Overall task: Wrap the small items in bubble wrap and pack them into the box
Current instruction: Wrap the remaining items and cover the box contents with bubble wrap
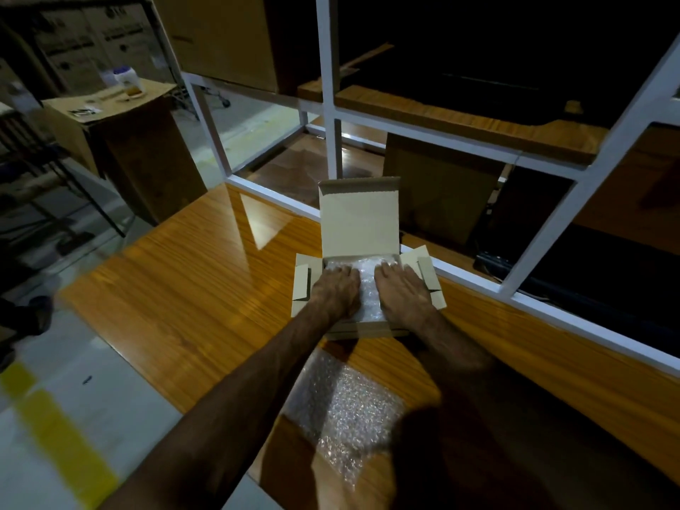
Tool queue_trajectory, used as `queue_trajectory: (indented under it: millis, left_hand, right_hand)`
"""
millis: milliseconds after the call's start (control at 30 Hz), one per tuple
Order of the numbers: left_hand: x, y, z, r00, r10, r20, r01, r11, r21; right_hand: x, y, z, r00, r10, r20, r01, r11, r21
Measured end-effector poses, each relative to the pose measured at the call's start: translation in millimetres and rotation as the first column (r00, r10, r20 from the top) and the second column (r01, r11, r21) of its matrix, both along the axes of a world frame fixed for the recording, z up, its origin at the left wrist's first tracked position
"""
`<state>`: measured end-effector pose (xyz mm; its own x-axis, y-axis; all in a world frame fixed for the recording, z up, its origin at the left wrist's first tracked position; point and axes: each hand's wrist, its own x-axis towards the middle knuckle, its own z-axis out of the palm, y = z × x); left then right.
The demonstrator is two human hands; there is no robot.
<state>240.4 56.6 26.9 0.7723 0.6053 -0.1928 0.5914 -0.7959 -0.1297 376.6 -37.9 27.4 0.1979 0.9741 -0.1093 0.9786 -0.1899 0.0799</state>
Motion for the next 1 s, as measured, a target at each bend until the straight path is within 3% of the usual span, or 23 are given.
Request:
queue_trajectory:
  millis: [167,367,600,867,1000]
  left_hand:
    - [-6,-5,1,0.998,0.03,-0.05,-0.02,0.983,0.184]
    - [-7,0,0,0.999,0.038,0.01,-0.039,0.988,0.149]
    - [-14,6,4,0.999,0.026,-0.045,-0.02,0.992,0.126]
    - [-22,-12,3,0.997,0.029,-0.072,-0.016,0.984,0.178]
    - [-29,-21,7,0.997,0.023,-0.08,-0.008,0.984,0.178]
  right_hand:
    - [9,5,8,1.0,-0.02,-0.006,0.019,0.998,-0.053]
    - [17,20,4,0.999,-0.004,0.05,0.008,0.996,-0.086]
    - [16,16,-2,0.999,-0.012,0.038,0.015,0.996,-0.083]
    - [18,7,18,0.989,-0.008,-0.149,-0.013,0.99,-0.138]
    - [6,-7,21,0.994,0.064,-0.091,-0.072,0.994,-0.085]
